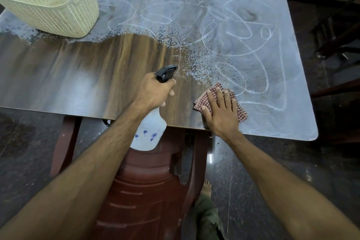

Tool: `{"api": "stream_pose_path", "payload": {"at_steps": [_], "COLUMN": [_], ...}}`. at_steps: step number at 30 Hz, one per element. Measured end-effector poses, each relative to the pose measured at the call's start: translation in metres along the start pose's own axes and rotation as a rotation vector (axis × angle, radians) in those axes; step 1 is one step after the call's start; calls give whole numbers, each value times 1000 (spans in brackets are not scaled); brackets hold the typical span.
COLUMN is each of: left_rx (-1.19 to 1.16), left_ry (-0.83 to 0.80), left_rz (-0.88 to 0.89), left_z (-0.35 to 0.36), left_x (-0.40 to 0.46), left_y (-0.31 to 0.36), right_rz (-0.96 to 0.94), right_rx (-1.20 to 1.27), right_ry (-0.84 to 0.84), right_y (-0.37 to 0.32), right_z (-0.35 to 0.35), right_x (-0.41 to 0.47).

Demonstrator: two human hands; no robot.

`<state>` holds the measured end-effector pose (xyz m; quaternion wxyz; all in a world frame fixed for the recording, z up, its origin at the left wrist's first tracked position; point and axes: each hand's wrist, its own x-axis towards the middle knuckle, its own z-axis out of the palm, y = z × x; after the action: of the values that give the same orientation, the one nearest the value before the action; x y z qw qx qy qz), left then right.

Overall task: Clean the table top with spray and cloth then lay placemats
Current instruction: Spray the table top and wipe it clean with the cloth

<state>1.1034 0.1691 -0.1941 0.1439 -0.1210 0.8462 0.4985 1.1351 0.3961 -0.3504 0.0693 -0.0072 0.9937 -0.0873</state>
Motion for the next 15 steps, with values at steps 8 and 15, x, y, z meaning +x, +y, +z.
{"api": "stream_pose_path", "payload": {"at_steps": [8,15], "left_rx": [21,-141], "left_ry": [30,71], "left_rz": [-77,-111], "left_z": [52,82], "left_x": [10,7], "left_y": [17,22], "right_rz": [-134,-98], "right_rx": [0,-27], "right_ry": [-17,-56], "right_y": [29,96], "right_z": [-6,-30], "right_x": [3,61]}}
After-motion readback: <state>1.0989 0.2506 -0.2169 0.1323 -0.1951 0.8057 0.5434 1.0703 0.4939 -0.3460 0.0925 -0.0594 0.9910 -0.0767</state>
